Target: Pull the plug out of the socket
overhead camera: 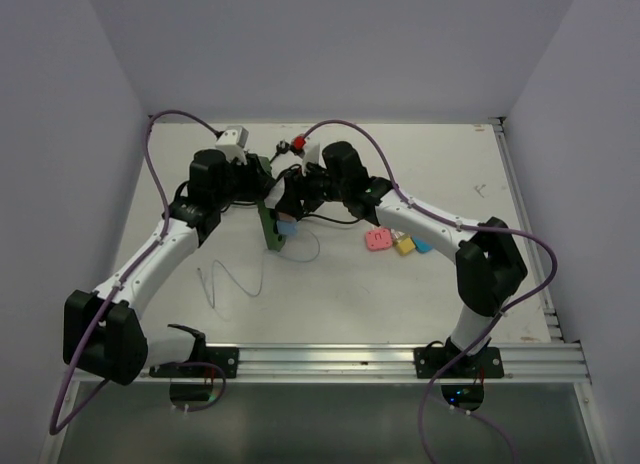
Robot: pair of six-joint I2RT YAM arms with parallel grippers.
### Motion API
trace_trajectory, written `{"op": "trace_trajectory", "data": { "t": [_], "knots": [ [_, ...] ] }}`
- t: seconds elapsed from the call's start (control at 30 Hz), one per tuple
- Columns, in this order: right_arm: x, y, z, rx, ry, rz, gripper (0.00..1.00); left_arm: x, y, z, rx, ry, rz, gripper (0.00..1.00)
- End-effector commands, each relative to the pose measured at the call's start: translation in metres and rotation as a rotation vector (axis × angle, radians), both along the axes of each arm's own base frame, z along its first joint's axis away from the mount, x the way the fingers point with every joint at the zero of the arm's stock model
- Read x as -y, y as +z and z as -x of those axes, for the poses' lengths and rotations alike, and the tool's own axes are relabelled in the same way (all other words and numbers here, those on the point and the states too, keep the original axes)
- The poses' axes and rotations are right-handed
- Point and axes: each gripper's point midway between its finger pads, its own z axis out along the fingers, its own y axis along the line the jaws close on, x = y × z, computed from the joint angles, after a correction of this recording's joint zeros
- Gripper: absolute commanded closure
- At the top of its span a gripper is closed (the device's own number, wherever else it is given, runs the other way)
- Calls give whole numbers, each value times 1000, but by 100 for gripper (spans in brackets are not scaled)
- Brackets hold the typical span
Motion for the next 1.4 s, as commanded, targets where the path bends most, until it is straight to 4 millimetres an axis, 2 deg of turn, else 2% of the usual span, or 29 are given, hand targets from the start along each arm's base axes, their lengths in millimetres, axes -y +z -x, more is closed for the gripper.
{"op": "trace_trajectory", "data": {
  "t": [0.0,0.03,0.07,0.13,0.17,0.23,0.27,0.3,0.5,0.8,1.07,1.37],
  "knots": [
    [-12,44,6,68,44,-79,100,1,10,-10,63,25,12,53],
    [-12,45,7,67,47,-80,100,0,9,-11,63,32,7,56],
    [-12,46,8,68,49,-80,100,-1,9,-11,66,34,0,63],
    [-12,48,10,67,57,-83,100,-3,10,-12,73,43,-8,69],
    [-11,49,11,69,56,-83,100,-4,10,-12,75,44,-13,77],
    [-10,54,13,68,60,-87,100,-8,12,-13,87,60,-28,86],
    [-9,55,14,71,59,-86,100,-10,14,-15,100,66,-43,98],
    [-7,58,17,73,62,-88,100,-16,16,-18,112,100,-60,100],
    [2,69,31,54,84,-83,100,-48,38,-25,175,218,-191,100],
    [32,91,49,47,45,-21,100,-96,64,-30,207,413,-379,100],
    [52,103,63,47,44,-30,100,-110,91,-35,243,476,-444,100],
    [81,108,70,53,30,-10,100,-119,99,-36,248,511,-486,100]
  ]
}}
